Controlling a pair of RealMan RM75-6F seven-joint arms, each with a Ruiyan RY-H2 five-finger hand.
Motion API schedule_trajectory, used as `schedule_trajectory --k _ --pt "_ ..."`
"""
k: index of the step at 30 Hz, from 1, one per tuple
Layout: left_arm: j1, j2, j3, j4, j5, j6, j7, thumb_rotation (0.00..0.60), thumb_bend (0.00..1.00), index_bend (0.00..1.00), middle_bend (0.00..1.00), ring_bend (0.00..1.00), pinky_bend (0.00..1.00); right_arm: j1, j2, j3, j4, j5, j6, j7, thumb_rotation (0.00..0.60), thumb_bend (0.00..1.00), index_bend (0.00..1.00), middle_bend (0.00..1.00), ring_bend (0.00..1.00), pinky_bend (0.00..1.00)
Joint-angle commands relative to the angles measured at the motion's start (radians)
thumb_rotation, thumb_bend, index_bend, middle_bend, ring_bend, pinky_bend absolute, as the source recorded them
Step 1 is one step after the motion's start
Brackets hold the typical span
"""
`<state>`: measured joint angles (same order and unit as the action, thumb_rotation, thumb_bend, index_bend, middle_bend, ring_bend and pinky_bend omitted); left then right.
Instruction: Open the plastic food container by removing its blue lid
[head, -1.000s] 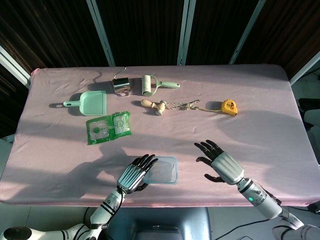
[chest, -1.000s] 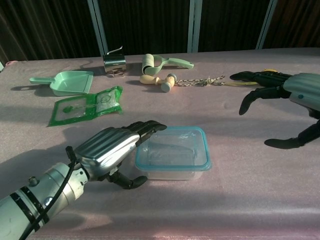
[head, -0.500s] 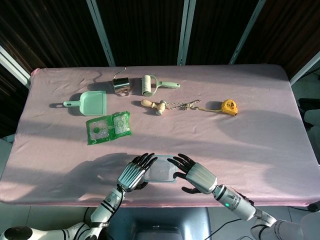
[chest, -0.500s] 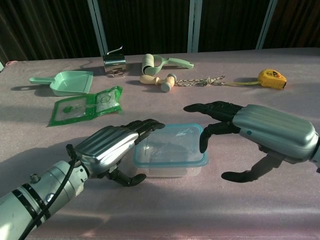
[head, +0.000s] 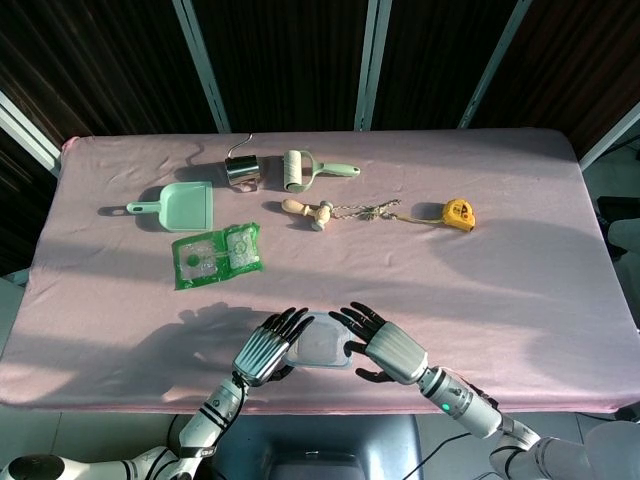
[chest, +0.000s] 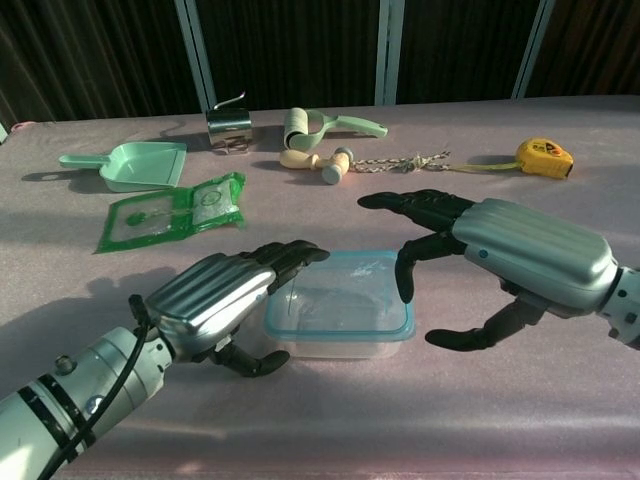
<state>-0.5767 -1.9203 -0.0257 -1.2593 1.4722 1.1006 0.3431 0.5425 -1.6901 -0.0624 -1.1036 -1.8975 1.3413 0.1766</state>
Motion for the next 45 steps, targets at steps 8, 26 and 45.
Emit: schedule_trajectory --k 8,26,45 --pt "0.0 -0.011 0.002 0.015 0.001 -0.004 0.008 0.6 0.33 0.0 0.54 0.42 0.22 0.008 -0.022 -0.009 0.018 0.013 -0.004 -0.008 0.6 0.37 0.63 0.05 0.0 0.0" --pt "0.004 -0.014 0.005 0.018 0.003 -0.008 0.019 0.6 0.33 0.0 0.55 0.43 0.22 0.021 -0.044 -0.024 0.024 0.035 -0.006 -0.005 0.6 0.37 0.64 0.05 0.0 0.0" --pt "0.009 -0.011 0.011 0.019 0.004 -0.016 0.015 0.6 0.33 0.0 0.55 0.44 0.22 0.026 -0.057 -0.023 0.022 0.064 -0.008 -0.004 0.6 0.36 0.65 0.05 0.0 0.0"
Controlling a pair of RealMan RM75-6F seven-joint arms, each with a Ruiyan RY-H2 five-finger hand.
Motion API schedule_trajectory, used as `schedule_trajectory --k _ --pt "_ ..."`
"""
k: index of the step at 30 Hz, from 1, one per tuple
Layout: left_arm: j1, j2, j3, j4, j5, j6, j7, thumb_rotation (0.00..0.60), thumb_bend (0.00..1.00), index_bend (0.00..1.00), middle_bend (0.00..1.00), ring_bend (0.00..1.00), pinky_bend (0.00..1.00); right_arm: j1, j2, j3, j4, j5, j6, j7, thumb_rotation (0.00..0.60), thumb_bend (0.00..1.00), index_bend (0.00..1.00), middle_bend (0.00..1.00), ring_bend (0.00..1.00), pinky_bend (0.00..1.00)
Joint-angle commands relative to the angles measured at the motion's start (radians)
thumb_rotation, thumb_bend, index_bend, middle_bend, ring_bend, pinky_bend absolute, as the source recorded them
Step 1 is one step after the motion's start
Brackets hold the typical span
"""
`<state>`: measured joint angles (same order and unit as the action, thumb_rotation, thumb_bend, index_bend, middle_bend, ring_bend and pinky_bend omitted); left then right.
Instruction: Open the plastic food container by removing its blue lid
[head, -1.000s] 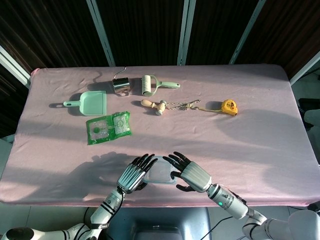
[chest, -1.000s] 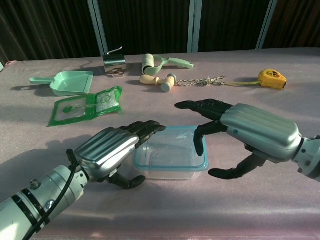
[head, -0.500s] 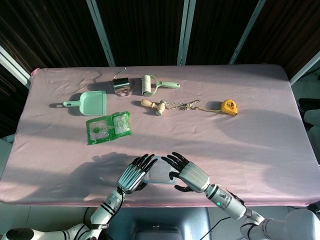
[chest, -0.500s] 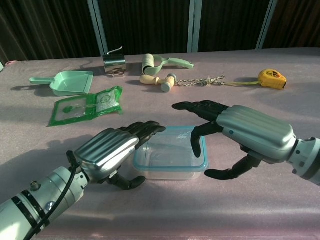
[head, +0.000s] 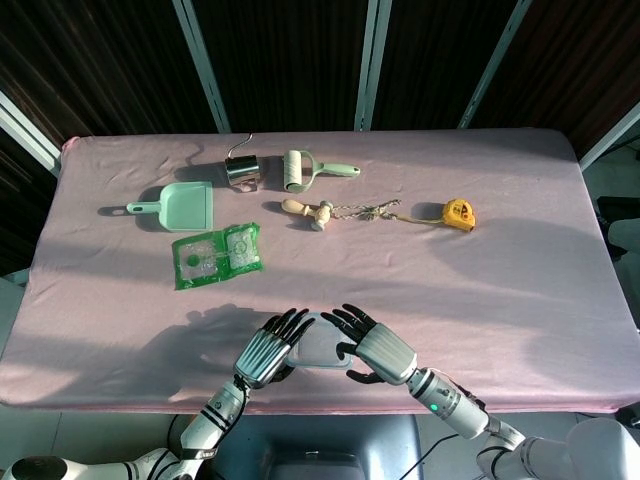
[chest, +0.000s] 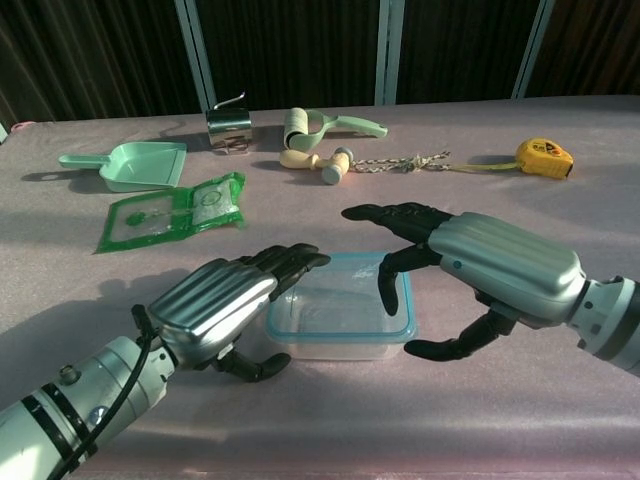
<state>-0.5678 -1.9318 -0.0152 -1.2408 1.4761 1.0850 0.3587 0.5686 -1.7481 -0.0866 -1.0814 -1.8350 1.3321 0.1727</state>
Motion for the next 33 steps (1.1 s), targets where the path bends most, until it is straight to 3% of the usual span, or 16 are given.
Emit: schedule_trajectory --k 1,33 --pt "0.0 0.0 0.001 0.001 0.001 -0.001 -0.002 0.6 0.33 0.0 0.55 0.44 0.22 0.001 0.0 0.002 -0.001 0.004 0.001 0.0 0.6 0.37 0.65 0.05 0.0 0.0" --pt "0.007 -0.027 0.033 0.087 0.076 0.044 0.017 0.6 0.33 0.0 0.59 0.47 0.23 0.007 0.019 0.009 -0.049 0.025 0.007 0.002 0.6 0.39 0.68 0.07 0.0 0.0"
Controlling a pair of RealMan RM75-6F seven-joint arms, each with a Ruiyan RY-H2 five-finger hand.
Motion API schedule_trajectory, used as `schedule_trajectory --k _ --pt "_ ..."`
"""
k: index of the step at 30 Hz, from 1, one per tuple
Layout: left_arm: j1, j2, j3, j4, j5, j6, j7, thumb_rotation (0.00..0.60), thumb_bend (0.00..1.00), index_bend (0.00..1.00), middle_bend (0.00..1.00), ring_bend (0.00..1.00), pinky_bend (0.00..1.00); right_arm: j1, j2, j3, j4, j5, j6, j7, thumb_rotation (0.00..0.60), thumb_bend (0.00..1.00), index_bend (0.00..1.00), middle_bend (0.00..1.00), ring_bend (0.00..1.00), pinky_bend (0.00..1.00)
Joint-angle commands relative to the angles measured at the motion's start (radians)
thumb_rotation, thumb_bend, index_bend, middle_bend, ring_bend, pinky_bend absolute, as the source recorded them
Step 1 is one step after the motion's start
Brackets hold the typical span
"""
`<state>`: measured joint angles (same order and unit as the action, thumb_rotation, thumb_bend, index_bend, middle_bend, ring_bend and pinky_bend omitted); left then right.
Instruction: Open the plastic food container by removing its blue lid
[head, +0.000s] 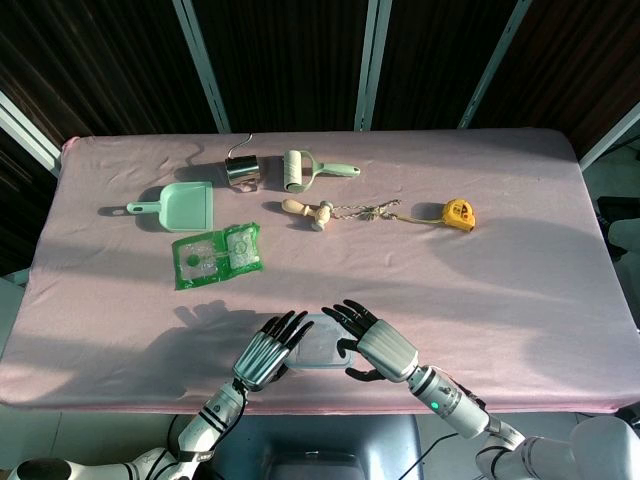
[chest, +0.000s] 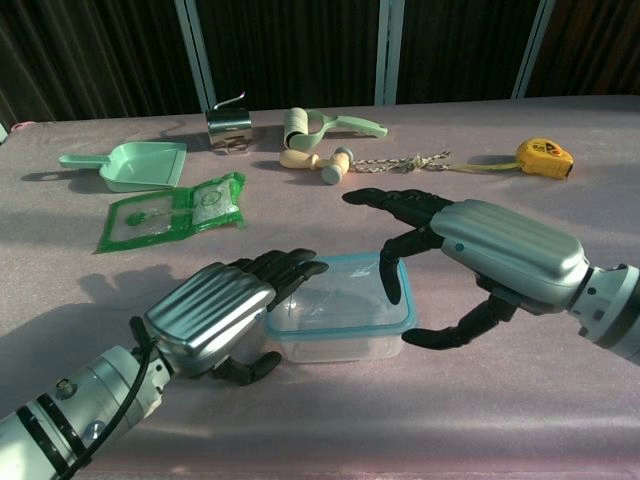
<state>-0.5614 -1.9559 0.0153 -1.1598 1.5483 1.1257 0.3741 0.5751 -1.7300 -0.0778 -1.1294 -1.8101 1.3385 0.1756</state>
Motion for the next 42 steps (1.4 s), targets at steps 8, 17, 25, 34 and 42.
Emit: schedule_trajectory --k 8,17,25,34,42 --pt "0.004 -0.019 0.014 0.045 0.026 0.013 0.001 0.6 0.33 0.0 0.59 0.47 0.23 0.001 0.006 0.003 -0.01 0.003 0.003 -0.001 0.6 0.39 0.68 0.07 0.0 0.0" --pt "0.006 -0.031 0.018 0.072 0.039 0.019 -0.01 0.6 0.33 0.0 0.59 0.47 0.23 0.002 0.011 0.005 -0.017 0.006 0.001 -0.002 0.6 0.43 0.7 0.07 0.0 0.0" --pt "0.009 -0.038 0.022 0.091 0.053 0.029 -0.016 0.6 0.33 0.0 0.6 0.47 0.23 0.002 0.012 0.01 -0.027 0.013 -0.003 -0.004 0.6 0.48 0.73 0.07 0.0 0.0" --pt "0.011 -0.05 0.027 0.116 0.064 0.033 -0.021 0.6 0.33 0.0 0.61 0.47 0.24 0.001 0.019 0.014 -0.041 0.017 -0.001 -0.008 0.6 0.49 0.74 0.08 0.0 0.0" --pt "0.012 -0.053 0.026 0.124 0.068 0.034 -0.02 0.6 0.33 0.0 0.61 0.48 0.24 0.0 0.024 0.019 -0.049 0.019 0.005 -0.005 0.6 0.5 0.74 0.08 0.0 0.0"
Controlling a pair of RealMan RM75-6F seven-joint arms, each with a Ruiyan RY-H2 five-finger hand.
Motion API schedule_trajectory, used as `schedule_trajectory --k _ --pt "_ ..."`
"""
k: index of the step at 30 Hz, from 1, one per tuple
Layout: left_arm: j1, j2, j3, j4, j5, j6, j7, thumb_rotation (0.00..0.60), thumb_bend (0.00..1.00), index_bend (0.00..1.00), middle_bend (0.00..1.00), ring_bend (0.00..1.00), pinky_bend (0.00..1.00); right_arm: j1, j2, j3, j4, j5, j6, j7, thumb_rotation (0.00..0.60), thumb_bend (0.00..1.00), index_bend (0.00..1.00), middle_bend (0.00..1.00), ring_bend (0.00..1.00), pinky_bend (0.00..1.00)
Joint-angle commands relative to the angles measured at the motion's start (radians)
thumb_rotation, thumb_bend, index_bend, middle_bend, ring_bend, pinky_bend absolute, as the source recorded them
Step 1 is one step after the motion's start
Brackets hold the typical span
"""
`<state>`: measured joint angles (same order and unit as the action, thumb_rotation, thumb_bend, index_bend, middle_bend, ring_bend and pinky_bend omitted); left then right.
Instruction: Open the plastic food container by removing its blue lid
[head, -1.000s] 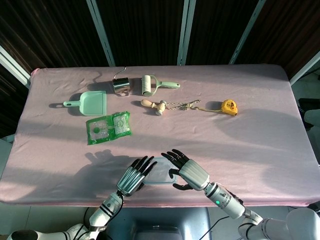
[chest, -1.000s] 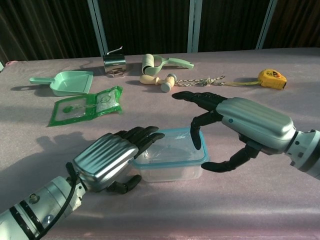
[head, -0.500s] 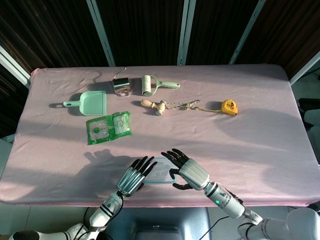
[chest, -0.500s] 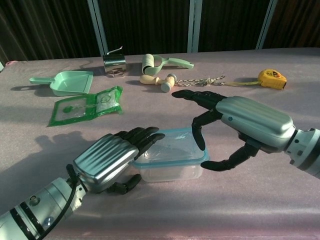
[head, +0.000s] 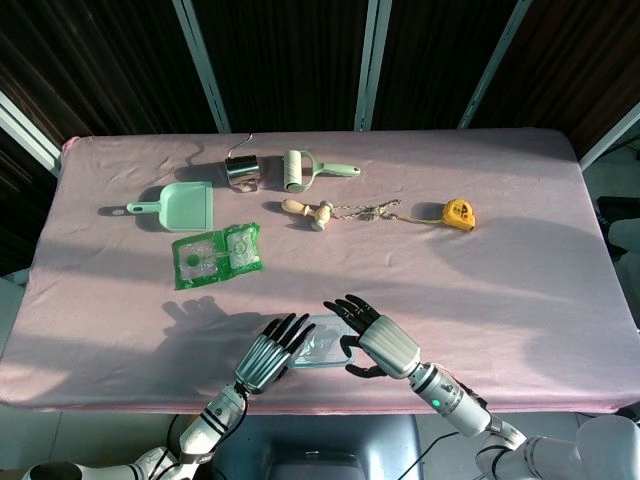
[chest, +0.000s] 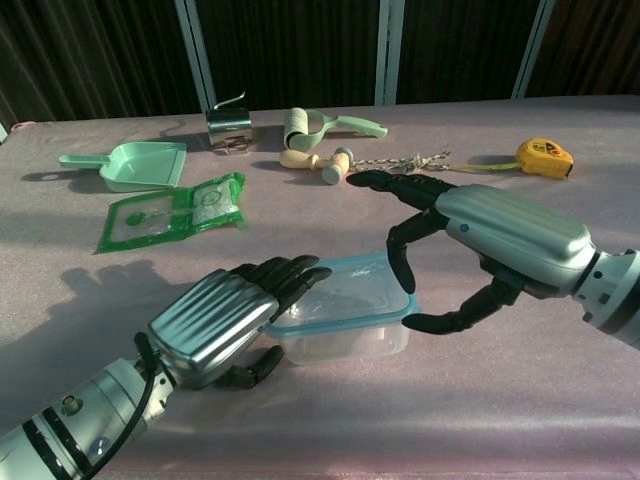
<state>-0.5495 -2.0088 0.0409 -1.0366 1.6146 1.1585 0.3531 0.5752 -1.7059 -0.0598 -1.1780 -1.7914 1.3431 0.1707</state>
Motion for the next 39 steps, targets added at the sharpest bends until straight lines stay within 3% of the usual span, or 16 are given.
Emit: schedule_trajectory --k 1,31,39 --pt "0.0 -0.001 0.001 0.001 0.003 0.002 0.002 0.6 0.33 0.0 0.61 0.48 0.24 0.0 0.0 0.002 -0.001 0.0 0.001 0.0 0.6 0.5 0.74 0.08 0.0 0.0" --pt "0.006 -0.006 0.015 0.026 0.045 0.038 0.002 0.6 0.33 0.0 0.61 0.48 0.24 0.002 -0.004 0.026 0.002 0.023 -0.007 -0.018 0.6 0.52 0.74 0.08 0.0 0.0" --pt "0.004 -0.004 0.014 0.025 0.058 0.053 -0.01 0.6 0.33 0.0 0.52 0.39 0.18 0.006 -0.015 0.024 0.004 0.027 -0.022 -0.022 0.6 0.54 0.74 0.09 0.0 0.0"
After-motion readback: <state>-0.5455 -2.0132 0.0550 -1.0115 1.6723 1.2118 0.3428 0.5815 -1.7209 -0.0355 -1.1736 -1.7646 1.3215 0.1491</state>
